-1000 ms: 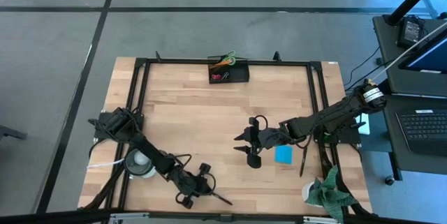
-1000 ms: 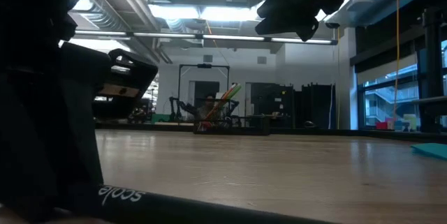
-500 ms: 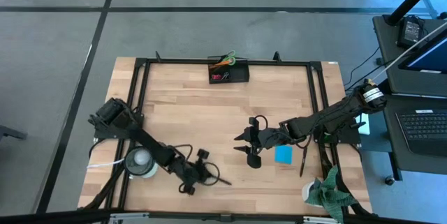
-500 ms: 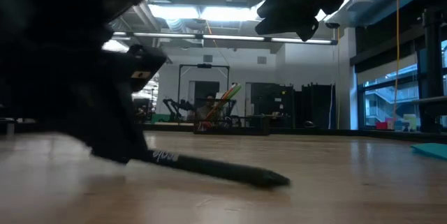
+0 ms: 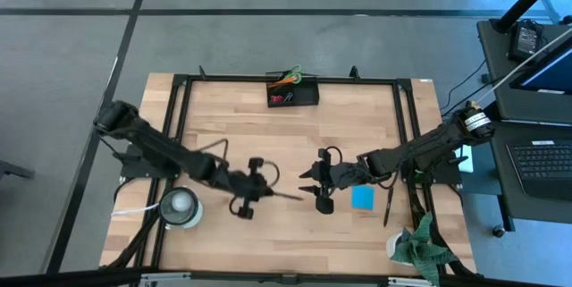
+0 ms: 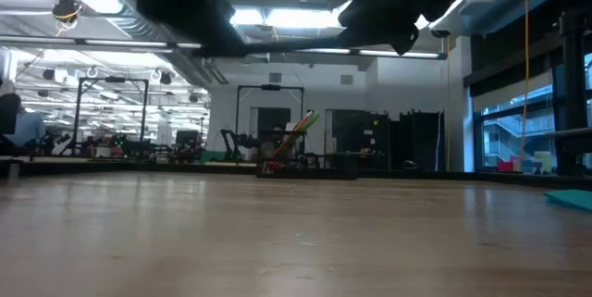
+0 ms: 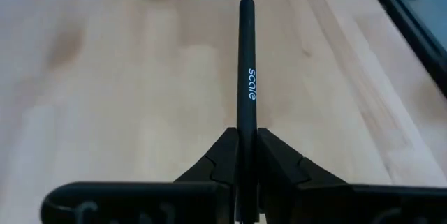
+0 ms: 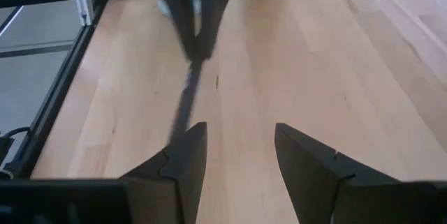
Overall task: Pick and place office supplies into organizer
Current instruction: Put the bottom black pen into the desk organizer
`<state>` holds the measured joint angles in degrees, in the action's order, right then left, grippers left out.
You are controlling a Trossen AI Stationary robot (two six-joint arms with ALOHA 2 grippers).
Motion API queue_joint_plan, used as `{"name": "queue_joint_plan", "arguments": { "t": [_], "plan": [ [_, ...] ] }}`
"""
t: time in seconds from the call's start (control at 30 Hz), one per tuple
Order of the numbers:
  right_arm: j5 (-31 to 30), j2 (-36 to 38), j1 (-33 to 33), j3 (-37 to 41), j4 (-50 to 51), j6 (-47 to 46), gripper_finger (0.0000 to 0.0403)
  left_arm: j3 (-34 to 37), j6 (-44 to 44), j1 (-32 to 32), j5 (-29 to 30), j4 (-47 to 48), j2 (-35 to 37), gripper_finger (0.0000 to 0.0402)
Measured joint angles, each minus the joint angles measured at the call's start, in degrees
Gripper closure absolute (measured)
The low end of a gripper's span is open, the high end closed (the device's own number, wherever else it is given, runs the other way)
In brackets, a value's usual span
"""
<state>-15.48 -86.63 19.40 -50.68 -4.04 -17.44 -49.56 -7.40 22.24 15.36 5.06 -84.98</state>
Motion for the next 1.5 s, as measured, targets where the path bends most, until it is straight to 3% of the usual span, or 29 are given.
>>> {"name": "queue_joint_plan", "arguments": {
  "t": [0.3, 0.53, 0.83, 0.97, 1.1, 1.5],
  "plan": [
    [0.76, 1.11, -3.89, -0.05, -3.10, -9.15, 0.0231, -0.07, 6.44, -6.33, -2.71, 13.32, 5.74, 0.0373],
    [17.07, 2.16, -9.38, -0.04, -2.73, -19.20, 0.0231, -0.13, 12.76, -8.42, -5.47, 13.24, 6.18, 0.0373],
    [18.76, 2.14, -13.04, -0.04, -2.42, -19.87, 0.0231, -0.15, 16.05, -13.08, -5.95, 16.09, 6.46, 0.0373],
    [24.83, 2.14, -14.36, -0.04, -1.94, -21.74, 0.0229, -0.15, 19.42, -13.82, -6.10, 16.57, 6.46, 0.0373],
    [25.22, 2.11, -16.01, -0.04, 3.12, -28.76, 0.0214, -0.77, 22.41, -13.82, -6.12, 15.98, 6.46, 0.0373],
    [25.54, 2.08, -17.62, 0.00, -1.74, -25.83, 0.0159, -5.94, 25.61, -13.77, -6.70, 16.31, 6.46, 0.0373]
  ]
}}
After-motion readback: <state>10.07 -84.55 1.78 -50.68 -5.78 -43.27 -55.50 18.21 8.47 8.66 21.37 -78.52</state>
